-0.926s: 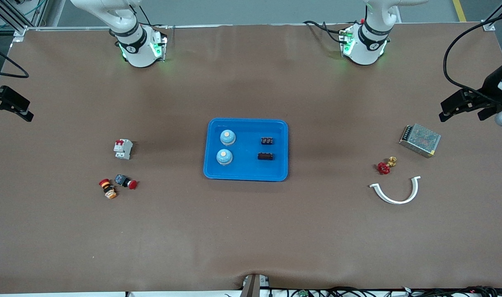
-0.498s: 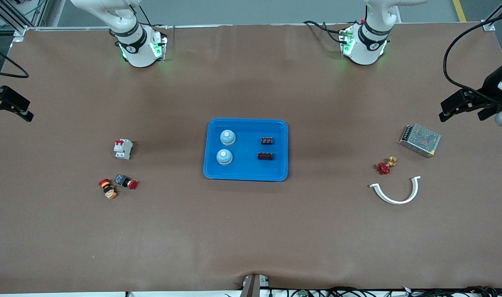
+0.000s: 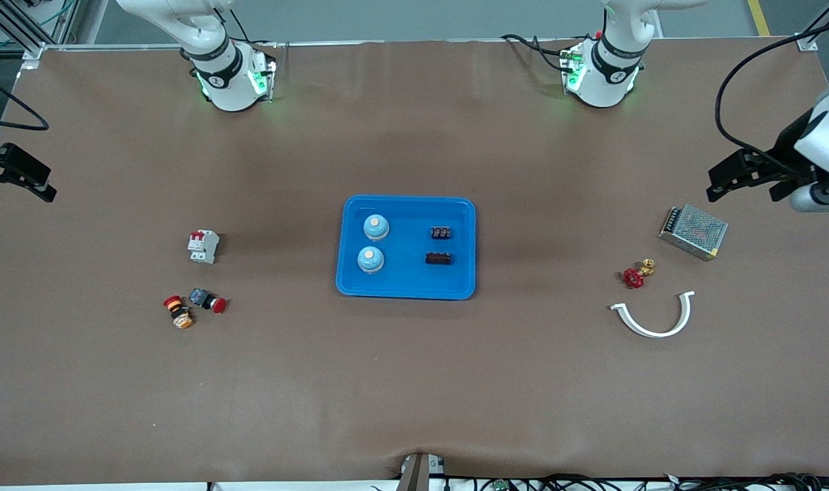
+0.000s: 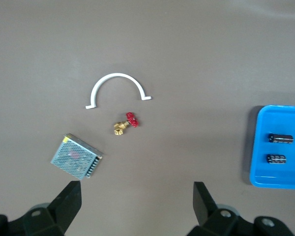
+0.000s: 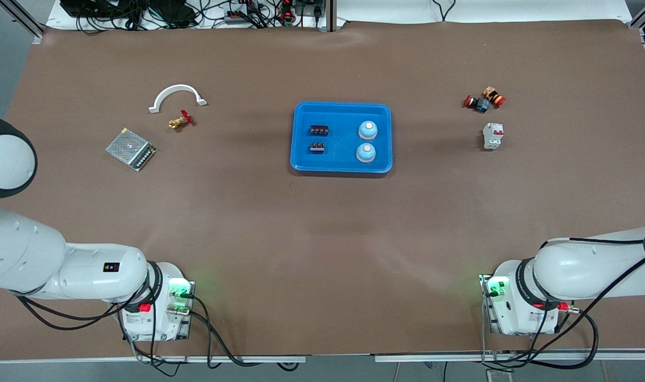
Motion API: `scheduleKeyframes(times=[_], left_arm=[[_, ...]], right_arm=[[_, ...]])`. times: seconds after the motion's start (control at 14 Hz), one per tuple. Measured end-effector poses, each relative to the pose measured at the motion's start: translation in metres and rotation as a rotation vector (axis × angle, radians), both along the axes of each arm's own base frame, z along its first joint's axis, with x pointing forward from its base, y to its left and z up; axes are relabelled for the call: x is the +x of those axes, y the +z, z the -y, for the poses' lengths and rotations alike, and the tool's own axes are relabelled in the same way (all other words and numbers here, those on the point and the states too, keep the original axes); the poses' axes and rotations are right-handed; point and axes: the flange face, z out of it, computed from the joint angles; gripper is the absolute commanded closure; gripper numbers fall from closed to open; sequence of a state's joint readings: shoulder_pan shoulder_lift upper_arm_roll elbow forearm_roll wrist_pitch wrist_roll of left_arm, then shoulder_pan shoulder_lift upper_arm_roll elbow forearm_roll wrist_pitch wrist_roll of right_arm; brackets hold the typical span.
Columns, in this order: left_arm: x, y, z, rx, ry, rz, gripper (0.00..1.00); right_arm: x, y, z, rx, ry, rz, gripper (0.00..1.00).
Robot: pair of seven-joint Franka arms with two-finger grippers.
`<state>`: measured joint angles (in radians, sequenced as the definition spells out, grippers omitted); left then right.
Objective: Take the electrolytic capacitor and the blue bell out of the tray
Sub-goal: 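Move the right gripper and the left gripper toward the blue tray, then lower the right gripper to a bell while the left gripper lowers to a capacitor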
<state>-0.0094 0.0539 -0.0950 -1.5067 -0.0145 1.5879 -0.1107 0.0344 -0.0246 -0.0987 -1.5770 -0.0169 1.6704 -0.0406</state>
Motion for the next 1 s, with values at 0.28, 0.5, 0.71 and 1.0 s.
scheduleKeyframes(times=[0.28,0.5,0.71,1.0], left_arm=[[0.0,-0.019,0.027,-0.004,0.191,-0.043,0.0],[-0.002,-0.031,0.06,-0.005,0.283,-0.071,0.0],[-0.003,-0.046,0.081,-0.029,0.439,-0.119,0.0],[0.004,-0.085,0.126,-0.008,0.597,-0.167,0.0]], right_arm=[[0.005,-0.008,-0.005,0.0,0.009,-0.014,0.0],[0.009,-0.015,-0.014,0.0,0.026,-0.029,0.0],[0.011,-0.03,-0.059,0.002,0.104,-0.067,0.0],[0.01,-0.067,-0.153,0.086,0.103,-0.142,0.0]])
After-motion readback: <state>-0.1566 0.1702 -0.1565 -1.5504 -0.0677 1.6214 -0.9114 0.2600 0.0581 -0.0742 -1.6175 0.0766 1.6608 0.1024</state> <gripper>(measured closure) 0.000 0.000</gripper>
